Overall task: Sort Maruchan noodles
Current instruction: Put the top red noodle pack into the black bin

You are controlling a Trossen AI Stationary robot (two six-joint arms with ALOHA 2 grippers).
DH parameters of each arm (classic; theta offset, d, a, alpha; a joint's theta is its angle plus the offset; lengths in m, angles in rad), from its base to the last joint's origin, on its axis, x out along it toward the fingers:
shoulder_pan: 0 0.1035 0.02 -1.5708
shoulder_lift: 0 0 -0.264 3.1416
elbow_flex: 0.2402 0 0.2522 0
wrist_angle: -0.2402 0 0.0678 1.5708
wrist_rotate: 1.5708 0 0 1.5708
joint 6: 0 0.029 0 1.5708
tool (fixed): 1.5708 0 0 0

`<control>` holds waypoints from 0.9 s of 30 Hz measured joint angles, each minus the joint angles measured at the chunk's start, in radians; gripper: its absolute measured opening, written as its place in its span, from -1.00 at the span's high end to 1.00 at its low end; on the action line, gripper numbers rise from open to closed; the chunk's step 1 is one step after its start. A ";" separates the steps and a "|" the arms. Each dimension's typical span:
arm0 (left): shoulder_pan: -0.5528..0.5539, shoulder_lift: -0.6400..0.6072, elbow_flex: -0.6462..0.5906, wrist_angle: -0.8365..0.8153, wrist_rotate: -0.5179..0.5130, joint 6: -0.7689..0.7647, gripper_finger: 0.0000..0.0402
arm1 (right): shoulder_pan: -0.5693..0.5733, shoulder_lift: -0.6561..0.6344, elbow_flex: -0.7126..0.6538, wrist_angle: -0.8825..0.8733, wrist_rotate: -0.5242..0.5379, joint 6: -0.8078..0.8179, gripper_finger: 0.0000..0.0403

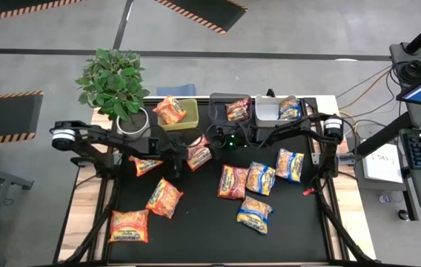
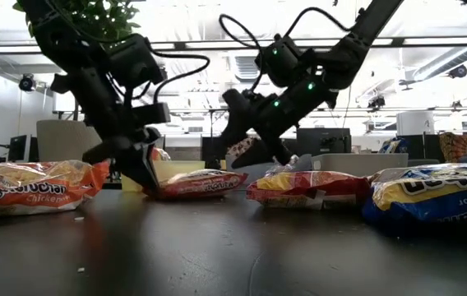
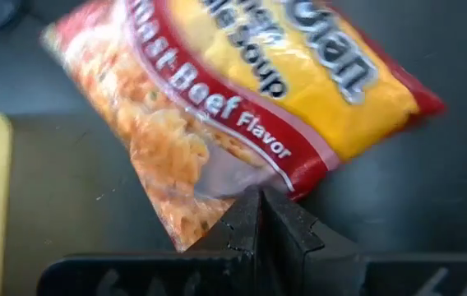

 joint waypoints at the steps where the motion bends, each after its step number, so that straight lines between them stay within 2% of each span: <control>1: 0.001 0.009 0.000 0.016 -0.014 -0.001 1.00 | 0.000 0.014 0.001 0.023 0.000 0.001 -0.43; 8: 0.006 0.070 0.002 0.069 -0.037 0.003 1.00 | 0.000 0.079 0.001 0.049 -0.027 0.058 -0.42; 18: 0.007 0.102 0.018 0.113 -0.033 0.004 1.00 | 0.000 0.087 0.001 0.075 -0.144 0.134 -0.39; 22: 0.007 0.103 0.030 0.105 -0.027 0.003 1.00 | 0.000 0.087 0.001 0.075 -0.156 0.176 -0.27; 27: 0.006 0.104 0.037 0.105 -0.025 0.003 1.00 | -0.001 0.089 0.001 0.075 -0.172 0.200 -0.01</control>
